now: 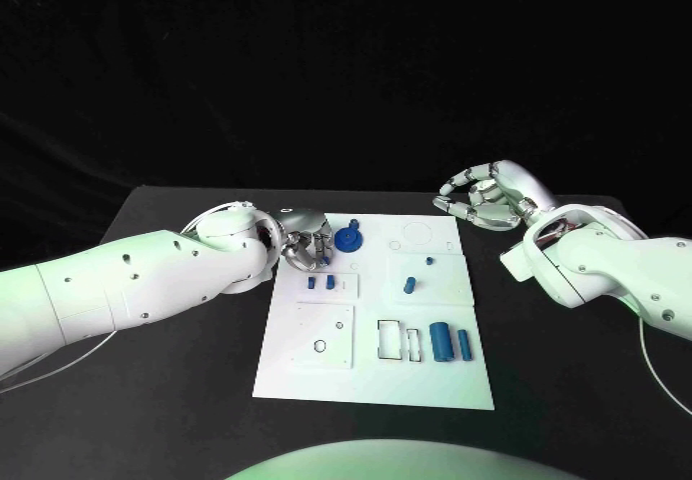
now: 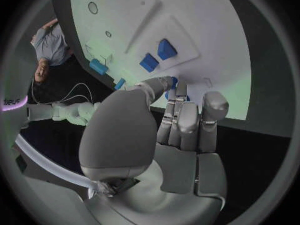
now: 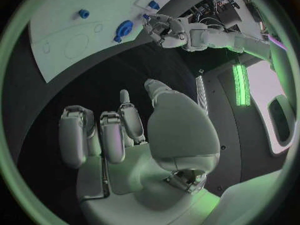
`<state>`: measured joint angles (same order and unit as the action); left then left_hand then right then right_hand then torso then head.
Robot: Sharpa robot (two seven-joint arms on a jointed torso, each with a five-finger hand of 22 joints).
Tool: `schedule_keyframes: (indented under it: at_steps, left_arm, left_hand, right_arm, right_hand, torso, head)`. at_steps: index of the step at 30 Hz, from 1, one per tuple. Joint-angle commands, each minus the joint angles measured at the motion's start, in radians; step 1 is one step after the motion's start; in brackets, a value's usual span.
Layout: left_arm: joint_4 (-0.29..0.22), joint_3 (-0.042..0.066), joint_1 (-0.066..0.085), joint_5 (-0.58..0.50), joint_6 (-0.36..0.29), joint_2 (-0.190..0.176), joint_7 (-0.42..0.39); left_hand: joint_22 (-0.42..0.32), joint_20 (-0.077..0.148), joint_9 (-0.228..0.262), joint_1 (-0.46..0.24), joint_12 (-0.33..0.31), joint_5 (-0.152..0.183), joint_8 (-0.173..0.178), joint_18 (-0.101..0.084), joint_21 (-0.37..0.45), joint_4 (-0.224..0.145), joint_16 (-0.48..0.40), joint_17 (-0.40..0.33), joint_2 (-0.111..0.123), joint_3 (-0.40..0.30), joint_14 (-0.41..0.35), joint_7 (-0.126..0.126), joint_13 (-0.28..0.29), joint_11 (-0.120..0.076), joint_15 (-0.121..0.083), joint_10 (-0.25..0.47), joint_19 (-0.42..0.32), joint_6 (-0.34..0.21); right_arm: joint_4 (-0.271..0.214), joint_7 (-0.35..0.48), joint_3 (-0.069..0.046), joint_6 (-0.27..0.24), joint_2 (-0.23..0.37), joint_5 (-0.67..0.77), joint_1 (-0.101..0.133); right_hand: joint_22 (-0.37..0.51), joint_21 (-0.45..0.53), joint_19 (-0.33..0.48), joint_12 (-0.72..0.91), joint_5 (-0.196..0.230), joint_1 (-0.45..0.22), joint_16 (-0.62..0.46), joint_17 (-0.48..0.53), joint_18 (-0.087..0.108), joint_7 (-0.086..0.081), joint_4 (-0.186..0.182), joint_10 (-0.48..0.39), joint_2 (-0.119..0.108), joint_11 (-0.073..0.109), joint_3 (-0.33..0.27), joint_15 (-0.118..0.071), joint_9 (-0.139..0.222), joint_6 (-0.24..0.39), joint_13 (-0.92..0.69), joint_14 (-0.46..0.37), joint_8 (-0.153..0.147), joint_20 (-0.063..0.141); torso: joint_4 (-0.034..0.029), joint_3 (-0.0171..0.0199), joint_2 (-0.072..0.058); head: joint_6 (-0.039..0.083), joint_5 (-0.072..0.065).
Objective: Assemble the parts on the task board
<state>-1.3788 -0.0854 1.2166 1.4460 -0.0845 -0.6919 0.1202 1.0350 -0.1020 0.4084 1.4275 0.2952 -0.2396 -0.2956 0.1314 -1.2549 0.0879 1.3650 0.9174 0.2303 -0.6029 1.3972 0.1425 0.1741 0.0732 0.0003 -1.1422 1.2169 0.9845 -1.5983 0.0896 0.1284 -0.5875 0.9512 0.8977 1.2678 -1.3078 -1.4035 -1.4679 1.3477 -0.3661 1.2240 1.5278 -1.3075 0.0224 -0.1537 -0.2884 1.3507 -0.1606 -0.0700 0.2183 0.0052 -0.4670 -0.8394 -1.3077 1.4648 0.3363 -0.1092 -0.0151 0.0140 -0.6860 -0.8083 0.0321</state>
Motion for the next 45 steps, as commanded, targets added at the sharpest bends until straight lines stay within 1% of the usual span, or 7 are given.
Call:
schedule_keyframes:
  at_steps: [1,28,38,39,42,44,45]
  left_arm:
    - [0.001,-0.002,-0.002,-0.010,0.024,0.004,-0.002]
    - [-0.001,-0.002,-0.003,-0.010,0.007,-0.005,0.006]
    - [-0.003,-0.002,-0.003,-0.010,-0.008,-0.014,0.005]
    - [-0.005,-0.002,-0.003,-0.010,-0.012,-0.019,0.004]
    - [-0.009,0.000,-0.003,-0.014,-0.030,-0.033,-0.005]
    - [-0.012,0.003,-0.003,-0.031,-0.051,-0.044,-0.023]
    - [-0.015,0.007,-0.003,-0.054,-0.068,-0.053,-0.036]
  left_hand:
    - [-0.006,-0.001,-0.001,-0.015,-0.010,0.004,0.009,-0.009,0.008,-0.002,-0.008,-0.007,0.001,0.005,0.001,0.000,-0.002,0.001,0.001,-0.008,-0.004,0.007]
    - [-0.074,-0.023,-0.044,-0.034,-0.099,-0.001,0.107,0.005,0.058,-0.005,-0.028,-0.070,0.039,-0.004,-0.037,0.035,-0.021,0.034,0.029,0.020,-0.059,-0.090]
    - [-0.105,-0.025,-0.065,-0.034,-0.132,-0.002,0.143,0.012,0.080,-0.006,-0.042,-0.113,0.043,-0.003,-0.057,0.034,-0.030,0.034,0.030,0.044,-0.081,-0.139]
    - [-0.108,-0.025,-0.065,-0.033,-0.133,-0.002,0.143,0.013,0.082,-0.006,-0.044,-0.120,0.043,-0.003,-0.060,0.034,-0.030,0.034,0.030,0.045,-0.084,-0.139]
    - [-0.126,-0.025,-0.066,-0.028,-0.139,-0.002,0.144,0.017,0.094,-0.010,-0.052,-0.139,0.041,-0.005,-0.070,0.037,-0.032,0.037,0.032,0.056,-0.097,-0.139]
    - [-0.151,-0.027,-0.067,-0.027,-0.144,-0.002,0.142,0.021,0.112,-0.010,-0.063,-0.167,0.041,-0.004,-0.083,0.039,-0.035,0.042,0.035,0.066,-0.116,-0.133]
    - [-0.213,-0.030,-0.066,-0.026,-0.150,-0.002,0.136,0.033,0.155,-0.011,-0.097,-0.247,0.041,-0.004,-0.123,0.042,-0.038,0.048,0.039,0.081,-0.165,-0.122]
  right_arm:
    - [-0.002,0.004,0.000,0.007,0.001,0.012,-0.001]
    - [0.003,-0.003,0.000,0.011,0.001,0.018,-0.001]
    - [0.014,-0.044,0.000,0.054,0.000,0.045,-0.001]
    - [0.018,-0.056,0.000,0.074,0.000,0.059,-0.001]
    - [0.030,-0.078,0.000,0.118,-0.001,0.107,-0.001]
    - [0.036,-0.090,0.000,0.145,-0.001,0.138,-0.001]
    - [0.040,-0.097,0.000,0.166,-0.001,0.161,-0.001]
  right_hand:
    - [-0.171,0.002,-0.018,-0.001,-0.006,0.005,-0.005,-0.165,0.018,0.003,0.003,-0.004,0.007,0.001,-0.002,-0.009,0.001,0.006,-0.022,0.082,0.001,0.009]
    - [-0.168,0.006,-0.016,-0.006,-0.006,0.006,-0.007,-0.161,0.019,0.003,0.003,-0.008,0.006,0.001,-0.003,-0.009,0.002,0.007,-0.017,0.081,0.001,0.009]
    - [-0.089,0.156,0.054,-0.342,0.002,0.021,-0.078,-0.049,0.051,0.000,0.001,-0.281,0.004,-0.001,-0.003,-0.010,0.007,0.034,0.313,0.047,0.006,0.009]
    - [-0.062,0.205,0.074,-0.486,0.009,0.050,-0.102,-0.015,0.060,-0.001,0.011,-0.374,0.005,-0.001,0.013,-0.012,0.009,0.038,0.440,0.037,0.007,0.009]
    - [-0.049,0.230,0.082,-0.573,0.047,0.111,-0.117,0.002,0.064,-0.005,0.032,-0.397,0.011,0.000,0.057,-0.012,0.013,0.043,0.505,0.033,0.003,0.012]
    - [-0.041,0.245,0.085,-0.695,0.103,0.184,-0.134,0.024,0.066,-0.007,0.062,-0.427,0.004,-0.005,0.132,-0.009,0.021,0.032,0.598,0.028,-0.004,0.011]
    - [-0.039,0.250,0.084,-0.786,0.161,0.191,-0.139,0.029,0.066,-0.019,0.060,-0.398,-0.015,-0.019,0.177,0.002,0.032,0.023,0.683,0.028,-0.018,0.009]
  torso:
    - [-0.0001,0.0004,0.000]
    - [-0.0013,-0.0004,0.000]
    - [-0.0007,-0.0003,0.001]
    - [-0.0004,-0.0003,0.001]
    - [0.0004,-0.0005,0.002]
    - [-0.0009,-0.0006,0.002]
    - [-0.0015,-0.0003,0.002]
  head:
    - [-0.001,-0.001]
    - [0.001,-0.001]
    - [0.004,-0.001]
    - [0.005,-0.001]
    - [0.006,-0.002]
    - [0.009,-0.006]
    - [0.012,-0.008]
